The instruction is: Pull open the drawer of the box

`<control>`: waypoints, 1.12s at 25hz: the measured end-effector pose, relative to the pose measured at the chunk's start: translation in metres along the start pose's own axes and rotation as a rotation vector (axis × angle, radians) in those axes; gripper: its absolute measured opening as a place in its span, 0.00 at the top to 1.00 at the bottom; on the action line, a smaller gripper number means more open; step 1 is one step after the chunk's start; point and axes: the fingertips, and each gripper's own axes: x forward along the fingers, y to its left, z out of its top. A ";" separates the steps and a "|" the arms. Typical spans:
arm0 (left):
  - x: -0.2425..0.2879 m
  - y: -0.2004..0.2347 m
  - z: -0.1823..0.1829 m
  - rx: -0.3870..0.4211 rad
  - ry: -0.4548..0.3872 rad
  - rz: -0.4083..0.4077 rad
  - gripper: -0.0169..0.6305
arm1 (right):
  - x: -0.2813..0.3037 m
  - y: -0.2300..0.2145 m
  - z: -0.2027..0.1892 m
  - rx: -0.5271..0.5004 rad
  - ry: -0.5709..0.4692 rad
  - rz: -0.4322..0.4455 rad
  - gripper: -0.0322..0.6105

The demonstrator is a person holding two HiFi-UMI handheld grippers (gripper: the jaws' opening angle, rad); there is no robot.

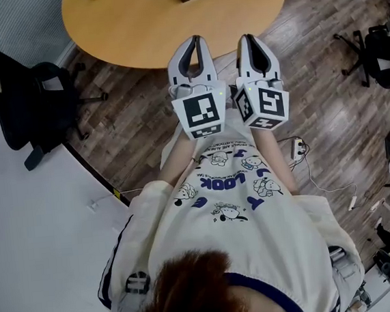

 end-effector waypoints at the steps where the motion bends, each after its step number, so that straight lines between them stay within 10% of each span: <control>1: 0.001 0.002 -0.001 0.000 0.002 0.001 0.95 | 0.001 0.000 0.000 0.001 0.001 -0.001 0.88; 28: 0.080 0.019 -0.013 -0.021 0.075 0.098 0.95 | 0.088 -0.026 -0.008 0.012 0.084 0.080 0.88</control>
